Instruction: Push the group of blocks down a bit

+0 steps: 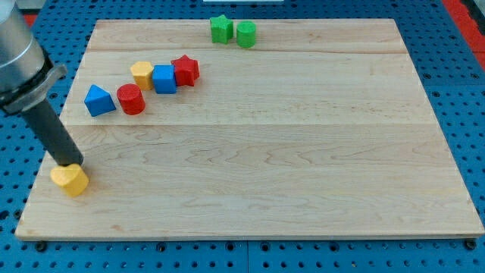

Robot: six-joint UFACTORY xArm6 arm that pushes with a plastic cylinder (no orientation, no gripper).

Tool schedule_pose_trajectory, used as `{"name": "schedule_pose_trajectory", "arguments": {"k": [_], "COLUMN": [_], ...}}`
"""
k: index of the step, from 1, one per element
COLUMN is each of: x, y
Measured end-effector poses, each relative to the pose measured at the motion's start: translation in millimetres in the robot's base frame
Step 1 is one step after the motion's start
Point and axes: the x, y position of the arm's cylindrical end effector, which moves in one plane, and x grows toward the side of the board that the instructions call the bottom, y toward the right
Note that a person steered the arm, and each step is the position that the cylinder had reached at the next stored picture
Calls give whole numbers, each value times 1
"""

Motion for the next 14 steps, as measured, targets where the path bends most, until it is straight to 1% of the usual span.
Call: {"name": "schedule_pose_trajectory", "arguments": {"k": [1, 2, 3, 4, 5, 6, 7, 8, 9, 10, 12, 13, 14], "x": [-32, -43, -121, -201, -212, -195, -162, -157, -202, -210, -163, -132, -96], "y": [45, 147, 195, 198, 155, 117, 109, 101, 94, 29, 24, 26, 42]}}
